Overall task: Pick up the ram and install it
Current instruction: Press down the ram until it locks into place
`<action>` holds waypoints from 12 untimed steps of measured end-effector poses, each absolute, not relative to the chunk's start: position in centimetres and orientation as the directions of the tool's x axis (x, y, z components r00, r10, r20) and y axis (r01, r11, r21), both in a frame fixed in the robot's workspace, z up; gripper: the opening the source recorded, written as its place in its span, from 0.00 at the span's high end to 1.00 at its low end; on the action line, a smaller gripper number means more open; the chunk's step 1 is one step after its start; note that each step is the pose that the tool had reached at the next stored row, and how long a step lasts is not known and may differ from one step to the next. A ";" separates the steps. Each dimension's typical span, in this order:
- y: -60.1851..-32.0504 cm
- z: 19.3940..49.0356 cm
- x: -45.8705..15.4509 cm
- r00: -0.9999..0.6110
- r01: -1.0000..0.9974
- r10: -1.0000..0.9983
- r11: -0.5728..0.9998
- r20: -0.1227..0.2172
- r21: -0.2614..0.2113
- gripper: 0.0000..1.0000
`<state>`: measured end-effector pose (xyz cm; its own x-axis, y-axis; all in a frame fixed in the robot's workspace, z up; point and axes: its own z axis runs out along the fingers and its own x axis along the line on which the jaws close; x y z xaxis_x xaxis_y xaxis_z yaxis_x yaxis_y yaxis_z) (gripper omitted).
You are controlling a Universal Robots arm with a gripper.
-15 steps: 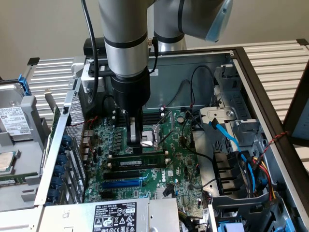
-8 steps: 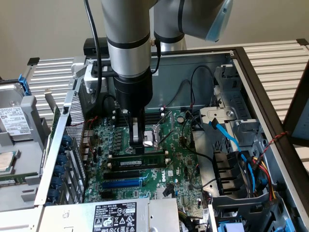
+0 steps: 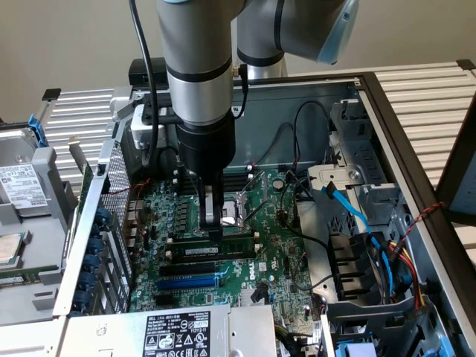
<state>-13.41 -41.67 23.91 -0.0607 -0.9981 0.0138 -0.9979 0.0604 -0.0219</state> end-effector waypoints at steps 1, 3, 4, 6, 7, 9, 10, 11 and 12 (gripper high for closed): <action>-41.7 23.9 -13.4 -0.061 -0.998 -0.998 0.060 0.014 -0.022 0.89; -41.7 23.9 -13.4 -0.061 -0.998 -0.998 0.060 0.014 -0.022 0.89; -41.7 23.9 -13.4 -0.061 -0.998 -0.998 0.060 0.014 -0.022 0.89; -41.6 23.8 -13.4 -0.061 -0.998 -0.998 0.060 0.014 -0.022 0.89; -41.6 23.8 -13.4 -0.061 -0.998 -0.998 0.060 0.014 -0.022 0.89; -41.6 23.8 -13.4 -0.061 -0.998 -0.998 0.060 0.014 -0.022 0.89; -41.6 23.8 -13.4 -0.061 -0.998 -0.998 0.060 0.014 -0.022 0.89; -41.6 23.8 -13.4 -0.061 -0.998 -0.998 0.060 0.014 -0.022 0.89; -41.6 23.8 -13.4 -0.061 -0.998 -0.998 0.060 0.014 -0.022 0.89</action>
